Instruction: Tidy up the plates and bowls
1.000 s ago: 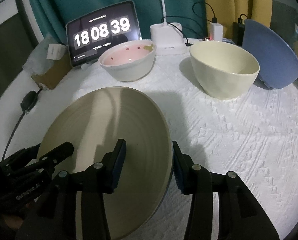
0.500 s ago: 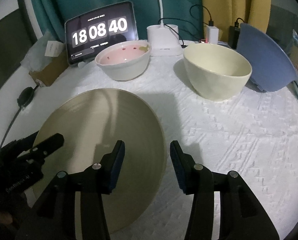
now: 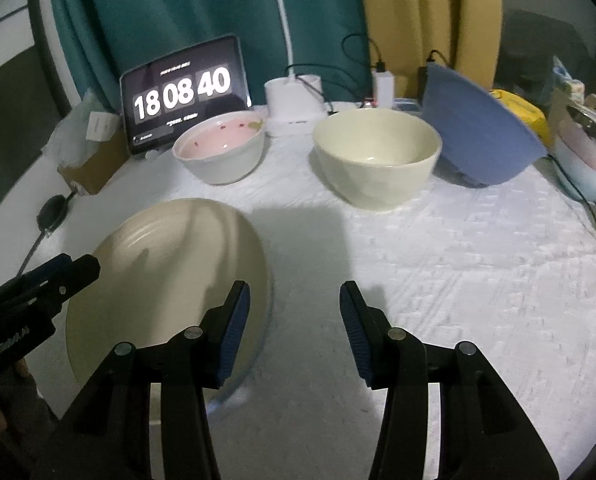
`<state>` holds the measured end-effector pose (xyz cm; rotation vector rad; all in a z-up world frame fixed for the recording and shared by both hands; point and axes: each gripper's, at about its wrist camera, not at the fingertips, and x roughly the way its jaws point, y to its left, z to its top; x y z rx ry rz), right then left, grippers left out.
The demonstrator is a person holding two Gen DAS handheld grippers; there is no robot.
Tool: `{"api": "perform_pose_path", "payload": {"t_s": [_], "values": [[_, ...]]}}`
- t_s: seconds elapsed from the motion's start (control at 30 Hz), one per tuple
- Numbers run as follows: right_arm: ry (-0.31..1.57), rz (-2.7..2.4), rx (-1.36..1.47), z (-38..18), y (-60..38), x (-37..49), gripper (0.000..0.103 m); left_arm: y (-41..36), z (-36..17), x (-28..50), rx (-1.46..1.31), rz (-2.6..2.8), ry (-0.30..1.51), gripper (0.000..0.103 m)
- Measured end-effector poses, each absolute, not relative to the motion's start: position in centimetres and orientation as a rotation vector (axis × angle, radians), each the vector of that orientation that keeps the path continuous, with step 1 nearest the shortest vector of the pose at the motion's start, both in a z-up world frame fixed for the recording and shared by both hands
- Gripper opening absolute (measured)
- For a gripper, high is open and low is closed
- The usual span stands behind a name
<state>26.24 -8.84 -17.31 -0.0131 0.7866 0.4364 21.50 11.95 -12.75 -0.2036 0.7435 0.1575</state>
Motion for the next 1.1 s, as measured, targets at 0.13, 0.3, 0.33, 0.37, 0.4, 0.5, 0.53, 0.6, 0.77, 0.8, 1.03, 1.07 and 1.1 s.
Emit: {"api": "perform_pose_path", "payload": {"t_s": [0.13, 0.3, 0.33, 0.37, 0.4, 0.5, 0.53, 0.6, 0.77, 0.8, 1.03, 1.07, 1.1], "values": [[0.772, 0.419, 0.0, -16.9, -10.4, 25.8, 0.049, 10.2, -12.2, 21.5, -0.187, 0.133, 0.734, 0.06], [0.757, 0.4, 0.022, -16.5, -12.5, 25.5, 0.049, 8.2, -11.8, 21.8, -0.165, 0.109, 0.729, 0.06], [0.756, 0.396, 0.027, -16.5, -12.9, 25.5, 0.049, 7.7, -11.7, 21.9, -0.161, 0.104, 0.73, 0.06], [0.756, 0.392, 0.031, -16.5, -13.3, 25.4, 0.049, 7.3, -11.7, 22.0, -0.158, 0.096, 0.729, 0.06], [0.755, 0.388, 0.036, -16.5, -13.8, 25.3, 0.049, 6.9, -11.6, 22.0, -0.154, 0.091, 0.728, 0.06], [0.749, 0.391, 0.048, -16.5, -15.0, 25.4, 0.049, 5.7, -11.4, 22.3, -0.14, 0.072, 0.728, 0.06], [0.747, 0.386, 0.053, -16.4, -15.4, 25.4, 0.049, 5.2, -11.3, 22.5, -0.134, 0.067, 0.727, 0.06], [0.742, 0.377, 0.064, -16.4, -16.3, 25.5, 0.049, 4.4, -11.1, 22.6, -0.126, 0.056, 0.724, 0.06], [0.726, 0.354, 0.085, -16.1, -18.5, 25.7, 0.049, 2.3, -10.5, 23.3, -0.104, 0.029, 0.719, 0.06], [0.722, 0.349, 0.089, -16.0, -19.0, 25.7, 0.049, 2.0, -10.4, 23.4, -0.099, 0.024, 0.718, 0.06], [0.697, 0.327, 0.105, -15.4, -21.5, 26.2, 0.049, -0.5, -9.5, 24.3, -0.074, -0.009, 0.705, 0.06], [0.693, 0.324, 0.109, -15.3, -21.9, 26.3, 0.049, -0.9, -9.4, 24.5, -0.067, -0.016, 0.707, 0.06], [0.688, 0.32, 0.113, -15.2, -22.3, 26.4, 0.049, -1.3, -9.3, 24.6, -0.06, -0.022, 0.707, 0.06]]}}
